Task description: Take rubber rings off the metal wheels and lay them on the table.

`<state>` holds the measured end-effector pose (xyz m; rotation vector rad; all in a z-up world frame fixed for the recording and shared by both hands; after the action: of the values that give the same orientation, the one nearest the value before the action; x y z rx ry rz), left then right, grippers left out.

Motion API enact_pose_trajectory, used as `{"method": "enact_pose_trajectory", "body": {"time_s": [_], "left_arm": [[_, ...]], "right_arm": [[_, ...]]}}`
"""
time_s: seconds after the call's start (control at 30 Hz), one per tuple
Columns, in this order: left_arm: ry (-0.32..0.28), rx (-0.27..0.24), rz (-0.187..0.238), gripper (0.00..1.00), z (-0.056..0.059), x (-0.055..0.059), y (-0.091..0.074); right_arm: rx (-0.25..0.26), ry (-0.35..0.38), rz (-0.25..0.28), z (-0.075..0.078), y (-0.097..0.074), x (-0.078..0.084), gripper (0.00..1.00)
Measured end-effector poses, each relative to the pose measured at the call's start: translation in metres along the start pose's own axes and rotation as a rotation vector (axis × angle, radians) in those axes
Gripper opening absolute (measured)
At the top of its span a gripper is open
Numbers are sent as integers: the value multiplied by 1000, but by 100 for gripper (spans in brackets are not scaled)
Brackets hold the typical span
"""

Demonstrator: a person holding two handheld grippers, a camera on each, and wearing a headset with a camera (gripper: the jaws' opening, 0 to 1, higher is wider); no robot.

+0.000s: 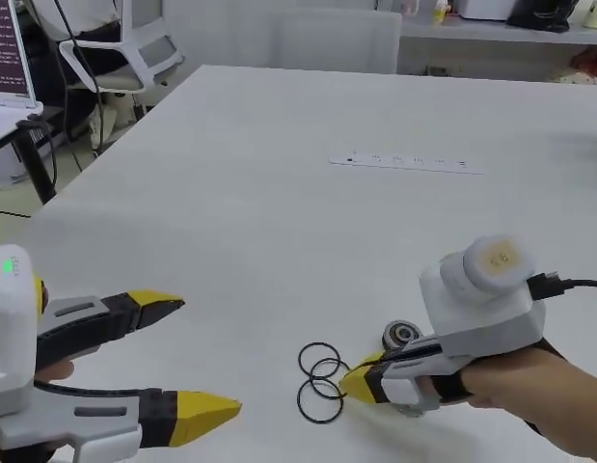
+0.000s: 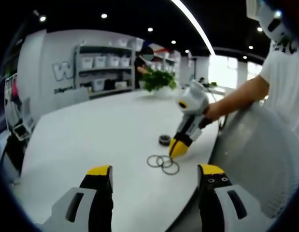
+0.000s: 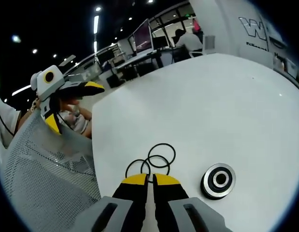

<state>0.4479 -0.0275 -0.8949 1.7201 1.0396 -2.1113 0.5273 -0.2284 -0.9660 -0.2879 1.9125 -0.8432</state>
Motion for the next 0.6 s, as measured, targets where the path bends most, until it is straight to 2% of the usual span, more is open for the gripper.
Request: {"method": "enact_pose_trajectory", "body": {"time_s": [0.13,0.3,0.43,0.6], "left_arm": [[12,0,1,73,-1,-4,-1],[34,-3,0,73,-3,-10,-2],[51,-17,7,73,-6,-19,-5],[89,-10,29,71,-4,-35,-5]], "right_arm": [[25,3,34,9,-9,-6,1],[73,36,100,24,-23,-13,2],[105,75,147,36,-35,-16,2],[147,118,189,52,-48,-16,1]]}}
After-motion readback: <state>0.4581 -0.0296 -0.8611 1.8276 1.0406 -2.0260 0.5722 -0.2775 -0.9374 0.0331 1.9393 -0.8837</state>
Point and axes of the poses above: the centre of the closed fingertips' face, and the gripper's own axes: y roughly forward along the fingers, z roughly to its right, x roughly out of its underside, the point moved 7 cm from there along -y, roughly backward along the fingers, and after that the axes turned 4 degrees about x, right-handed, at the moved point
